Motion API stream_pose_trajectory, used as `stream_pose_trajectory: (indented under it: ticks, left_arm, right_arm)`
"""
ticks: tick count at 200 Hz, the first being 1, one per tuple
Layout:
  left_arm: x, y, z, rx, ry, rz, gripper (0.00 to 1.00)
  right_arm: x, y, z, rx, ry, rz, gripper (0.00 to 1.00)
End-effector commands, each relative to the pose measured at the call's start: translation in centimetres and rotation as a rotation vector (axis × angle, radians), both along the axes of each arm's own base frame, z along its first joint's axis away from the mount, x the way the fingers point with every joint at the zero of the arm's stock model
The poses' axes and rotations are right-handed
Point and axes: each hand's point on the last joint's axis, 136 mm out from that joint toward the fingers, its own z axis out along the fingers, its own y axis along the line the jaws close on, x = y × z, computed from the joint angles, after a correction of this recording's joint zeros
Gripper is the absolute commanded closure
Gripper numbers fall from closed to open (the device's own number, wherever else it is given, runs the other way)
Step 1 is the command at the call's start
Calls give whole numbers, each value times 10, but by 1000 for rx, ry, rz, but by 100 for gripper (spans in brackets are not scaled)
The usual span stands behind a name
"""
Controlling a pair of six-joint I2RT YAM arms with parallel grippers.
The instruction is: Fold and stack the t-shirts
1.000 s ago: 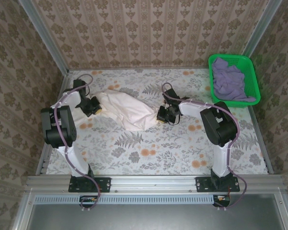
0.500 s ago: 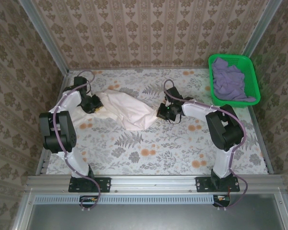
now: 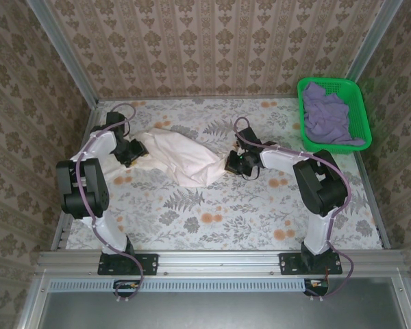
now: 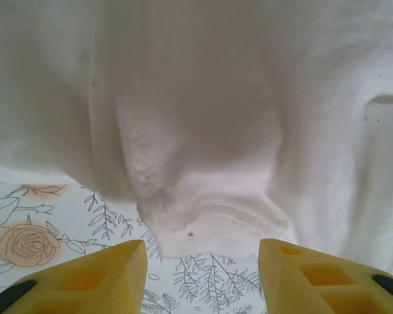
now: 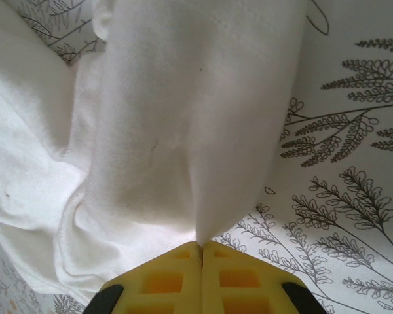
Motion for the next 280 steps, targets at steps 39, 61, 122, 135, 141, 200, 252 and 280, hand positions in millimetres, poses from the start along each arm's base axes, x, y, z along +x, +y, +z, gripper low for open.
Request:
stream_pose_trajectory:
  ticks: [39, 61, 122, 135, 141, 200, 252, 280]
  left_arm:
    - [-4, -2, -15, 15, 55, 4, 53]
    - [-7, -1, -19, 40, 77, 10, 52]
    - [1, -6, -22, 33, 62, 8, 59]
    - [1, -3, -24, 44, 77, 13, 59]
    - [1, -3, -24, 44, 76, 12, 57]
    - [8, -5, -12, 37, 31, 11, 98]
    - [45, -14, 123, -2, -357, 29, 100]
    - [56, -22, 246, -55, -771, 52, 100]
  right_arm:
    - [-6, 4, 13, 32, -10, 6, 100]
    - [-6, 4, 14, 34, -11, 3, 100]
    - [-6, 6, 18, 45, -15, 5, 100]
    - [-6, 6, 20, 46, -17, 5, 100]
    - [-6, 6, 20, 46, -17, 5, 100]
    - [-5, 7, 33, 60, -47, 8, 100]
    - [7, 6, 113, 92, -218, 35, 100]
    - [6, -5, 179, 68, -365, 51, 100]
